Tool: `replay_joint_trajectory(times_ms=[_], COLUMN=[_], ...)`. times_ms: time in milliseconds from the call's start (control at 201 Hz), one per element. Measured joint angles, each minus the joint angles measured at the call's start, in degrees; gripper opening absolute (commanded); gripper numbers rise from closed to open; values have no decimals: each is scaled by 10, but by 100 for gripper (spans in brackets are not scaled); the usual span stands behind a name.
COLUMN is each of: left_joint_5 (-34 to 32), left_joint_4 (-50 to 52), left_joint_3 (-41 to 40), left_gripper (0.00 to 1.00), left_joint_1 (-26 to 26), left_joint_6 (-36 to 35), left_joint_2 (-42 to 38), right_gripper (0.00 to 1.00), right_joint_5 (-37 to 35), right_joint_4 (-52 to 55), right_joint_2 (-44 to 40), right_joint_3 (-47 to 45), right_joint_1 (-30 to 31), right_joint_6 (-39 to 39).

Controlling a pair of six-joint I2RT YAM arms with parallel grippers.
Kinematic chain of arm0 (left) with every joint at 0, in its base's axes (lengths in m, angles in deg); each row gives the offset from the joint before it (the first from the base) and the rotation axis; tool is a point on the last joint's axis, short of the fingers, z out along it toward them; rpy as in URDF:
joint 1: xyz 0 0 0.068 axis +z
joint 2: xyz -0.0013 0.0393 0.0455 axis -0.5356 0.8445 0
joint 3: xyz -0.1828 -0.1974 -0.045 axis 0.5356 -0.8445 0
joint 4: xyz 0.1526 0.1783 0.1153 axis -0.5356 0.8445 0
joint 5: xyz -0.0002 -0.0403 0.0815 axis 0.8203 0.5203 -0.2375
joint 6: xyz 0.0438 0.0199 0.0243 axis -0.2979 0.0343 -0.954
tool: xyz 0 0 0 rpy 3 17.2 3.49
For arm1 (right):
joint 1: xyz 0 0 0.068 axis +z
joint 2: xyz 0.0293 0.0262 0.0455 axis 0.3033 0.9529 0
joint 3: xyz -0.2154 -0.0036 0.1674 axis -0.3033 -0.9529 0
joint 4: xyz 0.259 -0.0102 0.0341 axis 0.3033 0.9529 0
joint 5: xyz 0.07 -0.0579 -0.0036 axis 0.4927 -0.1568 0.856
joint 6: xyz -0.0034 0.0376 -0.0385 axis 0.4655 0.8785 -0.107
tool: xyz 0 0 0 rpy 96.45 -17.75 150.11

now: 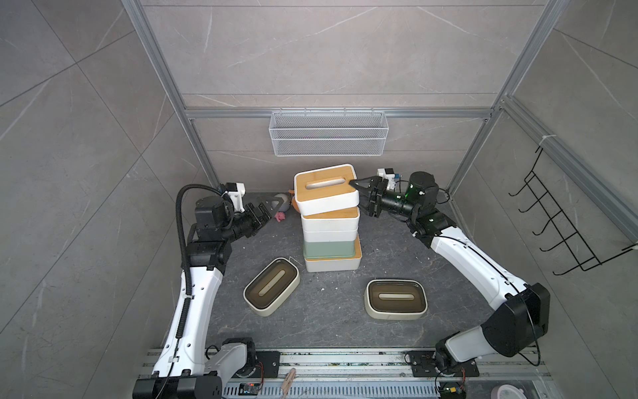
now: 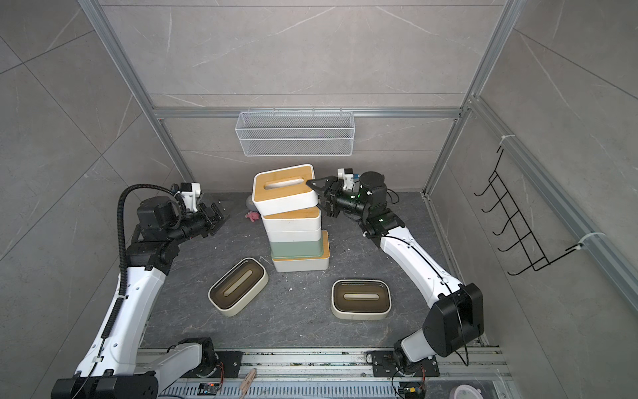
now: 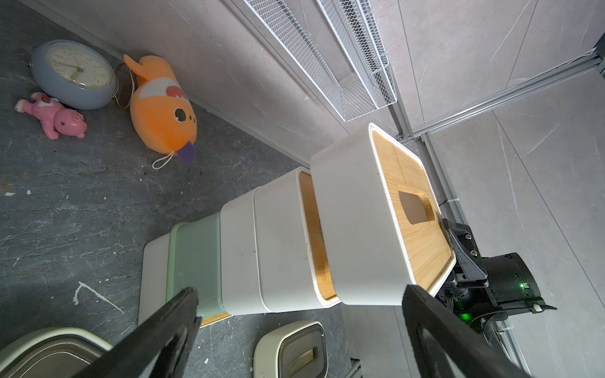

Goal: Stack the tissue boxes
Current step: Place the tissue box at the tissue box.

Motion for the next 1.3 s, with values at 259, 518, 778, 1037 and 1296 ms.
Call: replay_joint_trajectory(times_ms=[259, 518, 778, 1037, 1296], left_joint_5=[0, 0, 0, 0, 0], left_joint_4=[0, 0, 0, 0, 0], left_joint_3=[-1, -1, -1, -1, -1], left_gripper=[100, 100, 100, 100, 100], left_joint_1=[0, 0, 0, 0, 0], left_joint_6=[-2, -5, -8, -9, -14], left_joint_2=[0, 0, 2, 9, 9], right_gripper=[28, 36, 60, 78, 83], right_joint_5=[0, -4, -7, -13, -23], right_joint_4=[14, 24, 27, 56, 114], right_joint_2=[0, 1, 1, 1, 1], right_joint_3=[-2, -2, -2, 3, 28], right_joint_1=[0, 0, 0, 0, 0], right_joint_6=[-7, -17, -22, -47, -83])
